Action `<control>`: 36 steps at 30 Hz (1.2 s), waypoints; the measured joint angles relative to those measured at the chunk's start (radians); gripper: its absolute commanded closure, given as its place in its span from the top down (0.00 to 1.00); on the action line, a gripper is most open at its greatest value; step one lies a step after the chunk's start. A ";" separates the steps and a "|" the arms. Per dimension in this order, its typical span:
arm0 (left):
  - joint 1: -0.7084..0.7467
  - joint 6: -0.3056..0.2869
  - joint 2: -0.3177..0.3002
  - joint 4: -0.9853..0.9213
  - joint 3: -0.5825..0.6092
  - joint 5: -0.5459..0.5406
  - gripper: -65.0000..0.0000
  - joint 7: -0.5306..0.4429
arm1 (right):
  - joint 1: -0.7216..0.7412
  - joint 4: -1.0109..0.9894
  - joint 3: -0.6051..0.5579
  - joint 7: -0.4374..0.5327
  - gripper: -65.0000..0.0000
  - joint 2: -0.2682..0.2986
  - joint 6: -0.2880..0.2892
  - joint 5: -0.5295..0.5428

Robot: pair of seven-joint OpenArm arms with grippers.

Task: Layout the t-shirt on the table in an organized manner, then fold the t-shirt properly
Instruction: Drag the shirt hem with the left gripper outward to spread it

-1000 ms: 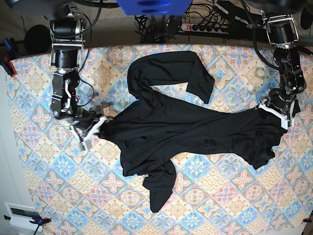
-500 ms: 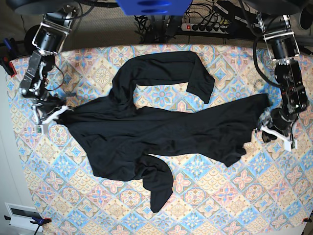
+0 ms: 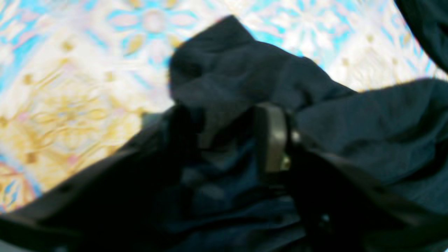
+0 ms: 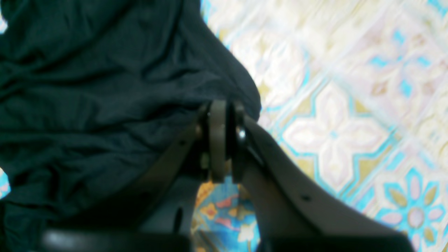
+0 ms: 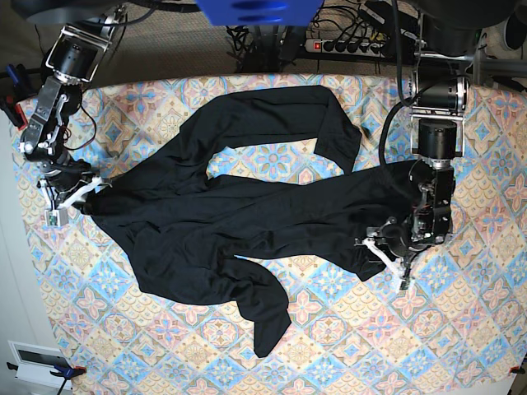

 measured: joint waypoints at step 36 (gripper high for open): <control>-0.238 0.000 0.022 -0.079 -0.075 0.129 0.06 0.028 | -0.001 -0.006 -0.003 -0.008 0.00 -0.005 0.002 -0.008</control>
